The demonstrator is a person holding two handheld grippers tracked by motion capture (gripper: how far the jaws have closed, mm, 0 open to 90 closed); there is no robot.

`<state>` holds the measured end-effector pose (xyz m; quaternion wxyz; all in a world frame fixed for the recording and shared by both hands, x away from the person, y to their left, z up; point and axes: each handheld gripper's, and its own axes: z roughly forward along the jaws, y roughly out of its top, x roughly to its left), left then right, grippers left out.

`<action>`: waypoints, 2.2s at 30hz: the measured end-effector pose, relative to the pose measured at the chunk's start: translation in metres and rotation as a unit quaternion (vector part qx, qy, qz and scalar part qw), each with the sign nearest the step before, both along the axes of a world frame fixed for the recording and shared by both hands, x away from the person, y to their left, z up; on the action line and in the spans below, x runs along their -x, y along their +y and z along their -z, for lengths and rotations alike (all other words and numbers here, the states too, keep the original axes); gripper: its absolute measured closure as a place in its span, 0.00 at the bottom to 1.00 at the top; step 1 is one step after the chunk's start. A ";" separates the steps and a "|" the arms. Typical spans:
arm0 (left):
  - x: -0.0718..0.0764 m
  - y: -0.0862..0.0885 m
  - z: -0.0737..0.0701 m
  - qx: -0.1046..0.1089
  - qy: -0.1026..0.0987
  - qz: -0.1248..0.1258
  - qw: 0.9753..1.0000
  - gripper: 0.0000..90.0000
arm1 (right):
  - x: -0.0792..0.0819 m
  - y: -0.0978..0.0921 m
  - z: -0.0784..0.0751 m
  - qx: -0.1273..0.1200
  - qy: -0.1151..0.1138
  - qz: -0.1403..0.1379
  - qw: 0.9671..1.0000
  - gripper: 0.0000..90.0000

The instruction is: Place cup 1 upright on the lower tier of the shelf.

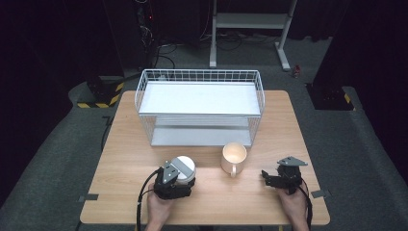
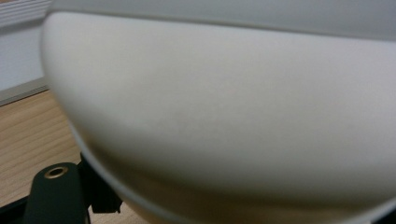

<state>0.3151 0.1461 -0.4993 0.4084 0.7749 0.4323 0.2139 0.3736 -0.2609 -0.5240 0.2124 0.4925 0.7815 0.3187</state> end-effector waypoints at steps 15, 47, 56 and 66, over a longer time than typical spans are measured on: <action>-0.006 -0.001 -0.009 -0.002 -0.002 0.004 1.000 0.21 | 0.000 0.000 0.000 0.000 0.000 0.000 1.000 0.17; -0.031 0.000 -0.028 -0.020 -0.011 -0.004 1.000 0.21 | 0.000 0.000 0.000 0.002 -0.002 -0.005 1.000 0.17; -0.042 0.002 -0.029 -0.009 -0.003 -0.008 1.000 0.21 | 0.000 0.000 0.000 0.002 -0.002 -0.006 1.000 0.17; -0.052 -0.001 -0.029 -0.009 0.001 -0.009 1.000 0.21 | 0.000 0.000 0.000 0.002 -0.002 -0.006 1.000 0.17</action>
